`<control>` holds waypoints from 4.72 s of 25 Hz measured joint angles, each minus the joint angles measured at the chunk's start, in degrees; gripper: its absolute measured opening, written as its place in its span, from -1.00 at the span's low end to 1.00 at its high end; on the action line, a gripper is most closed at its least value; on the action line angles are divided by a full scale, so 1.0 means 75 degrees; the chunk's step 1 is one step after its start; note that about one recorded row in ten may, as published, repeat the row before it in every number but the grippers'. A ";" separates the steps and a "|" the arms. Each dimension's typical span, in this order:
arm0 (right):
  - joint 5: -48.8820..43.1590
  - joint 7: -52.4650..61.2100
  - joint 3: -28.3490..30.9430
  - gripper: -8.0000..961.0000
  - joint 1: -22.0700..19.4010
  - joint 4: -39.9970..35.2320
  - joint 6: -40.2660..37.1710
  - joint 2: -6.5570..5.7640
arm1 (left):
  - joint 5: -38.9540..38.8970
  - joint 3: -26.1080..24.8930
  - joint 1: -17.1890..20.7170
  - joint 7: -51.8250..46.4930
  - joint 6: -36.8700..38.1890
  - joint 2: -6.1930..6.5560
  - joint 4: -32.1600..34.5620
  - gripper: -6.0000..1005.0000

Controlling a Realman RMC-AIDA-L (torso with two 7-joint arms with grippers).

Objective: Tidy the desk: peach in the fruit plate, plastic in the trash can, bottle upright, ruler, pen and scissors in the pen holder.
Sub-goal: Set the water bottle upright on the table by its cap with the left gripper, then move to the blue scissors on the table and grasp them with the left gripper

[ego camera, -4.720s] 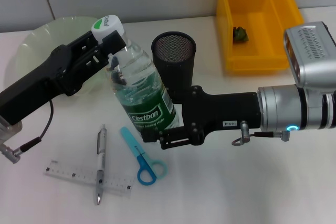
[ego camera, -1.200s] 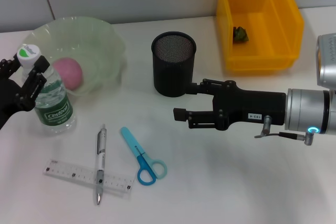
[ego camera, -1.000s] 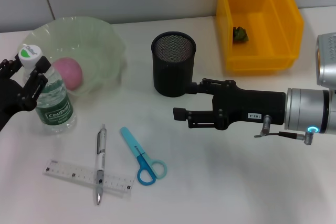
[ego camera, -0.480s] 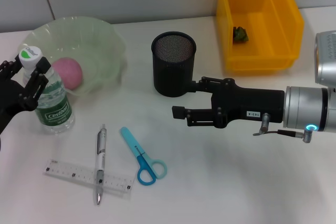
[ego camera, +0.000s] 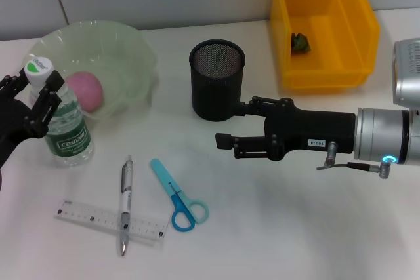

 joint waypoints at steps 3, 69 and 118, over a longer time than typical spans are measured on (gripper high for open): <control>0.0000 -0.0001 0.0000 0.70 -0.0003 0.0000 0.0000 -0.0002 | -0.0004 0.0020 0.0018 0.0001 0.0001 0.0001 -0.0001 -0.10; 0.0014 0.0050 0.0888 0.70 -0.0321 -0.0012 -0.0151 -0.0076 | 0.3255 0.1968 0.0777 -0.8853 0.1958 0.0111 0.5083 0.62; -0.0023 -0.0273 0.2282 0.70 -0.1011 -0.0692 -0.0045 -0.0437 | 0.5929 0.4259 -0.0870 -1.2683 0.1959 0.0060 1.1127 0.62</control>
